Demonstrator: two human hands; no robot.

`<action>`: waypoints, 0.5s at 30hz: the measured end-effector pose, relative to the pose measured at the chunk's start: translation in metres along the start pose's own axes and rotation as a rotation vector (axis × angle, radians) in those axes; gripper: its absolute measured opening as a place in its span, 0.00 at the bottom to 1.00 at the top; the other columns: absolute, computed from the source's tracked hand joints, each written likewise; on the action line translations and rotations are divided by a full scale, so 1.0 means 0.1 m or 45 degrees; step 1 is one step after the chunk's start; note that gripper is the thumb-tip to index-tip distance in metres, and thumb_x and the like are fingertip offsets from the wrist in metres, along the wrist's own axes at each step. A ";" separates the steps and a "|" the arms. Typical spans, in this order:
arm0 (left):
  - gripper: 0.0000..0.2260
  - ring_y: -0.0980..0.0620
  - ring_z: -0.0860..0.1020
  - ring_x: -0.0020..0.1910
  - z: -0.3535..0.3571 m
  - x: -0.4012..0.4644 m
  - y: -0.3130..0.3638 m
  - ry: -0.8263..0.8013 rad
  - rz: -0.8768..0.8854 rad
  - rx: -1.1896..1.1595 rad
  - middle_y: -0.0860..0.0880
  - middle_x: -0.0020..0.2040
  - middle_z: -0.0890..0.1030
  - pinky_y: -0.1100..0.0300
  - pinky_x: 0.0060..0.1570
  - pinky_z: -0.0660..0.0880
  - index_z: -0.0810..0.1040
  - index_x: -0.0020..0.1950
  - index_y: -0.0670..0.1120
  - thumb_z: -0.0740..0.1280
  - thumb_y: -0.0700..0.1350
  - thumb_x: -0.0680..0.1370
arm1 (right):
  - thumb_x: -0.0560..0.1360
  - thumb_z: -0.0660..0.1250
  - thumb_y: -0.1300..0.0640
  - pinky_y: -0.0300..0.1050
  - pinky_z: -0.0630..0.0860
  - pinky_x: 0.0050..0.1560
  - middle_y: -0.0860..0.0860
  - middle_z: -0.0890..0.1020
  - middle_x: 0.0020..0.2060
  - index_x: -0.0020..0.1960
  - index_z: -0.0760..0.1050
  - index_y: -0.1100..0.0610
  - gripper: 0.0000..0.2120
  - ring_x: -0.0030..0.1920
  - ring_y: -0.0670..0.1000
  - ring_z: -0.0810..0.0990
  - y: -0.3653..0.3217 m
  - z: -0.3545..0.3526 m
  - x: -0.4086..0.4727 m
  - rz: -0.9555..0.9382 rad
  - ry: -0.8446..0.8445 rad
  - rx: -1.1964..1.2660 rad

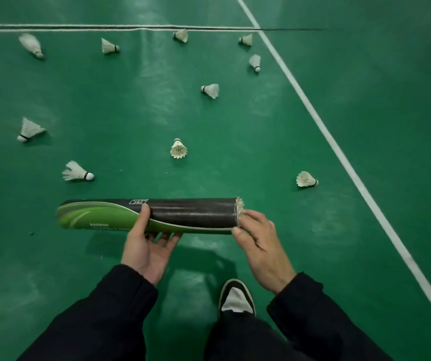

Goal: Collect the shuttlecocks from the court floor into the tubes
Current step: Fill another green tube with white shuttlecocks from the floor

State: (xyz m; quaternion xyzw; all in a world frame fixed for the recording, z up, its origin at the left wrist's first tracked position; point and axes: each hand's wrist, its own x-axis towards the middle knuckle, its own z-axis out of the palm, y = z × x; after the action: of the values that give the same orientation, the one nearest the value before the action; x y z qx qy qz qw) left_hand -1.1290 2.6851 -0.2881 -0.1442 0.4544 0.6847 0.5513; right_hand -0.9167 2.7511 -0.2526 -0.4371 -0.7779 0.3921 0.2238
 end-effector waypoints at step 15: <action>0.16 0.44 0.80 0.59 0.96 -0.16 -0.06 -0.249 0.021 0.094 0.45 0.53 0.82 0.46 0.56 0.79 0.80 0.60 0.46 0.71 0.53 0.78 | 0.81 0.67 0.56 0.39 0.68 0.24 0.46 0.86 0.50 0.64 0.79 0.49 0.13 0.22 0.48 0.73 -0.25 -0.95 0.33 0.455 -0.307 0.675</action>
State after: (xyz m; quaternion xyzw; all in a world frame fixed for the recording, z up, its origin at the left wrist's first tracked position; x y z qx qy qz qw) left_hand -1.0888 2.7497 -0.2276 -0.0526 0.4246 0.6827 0.5924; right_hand -0.8807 2.8109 -0.1765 -0.4438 -0.5808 0.6625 0.1639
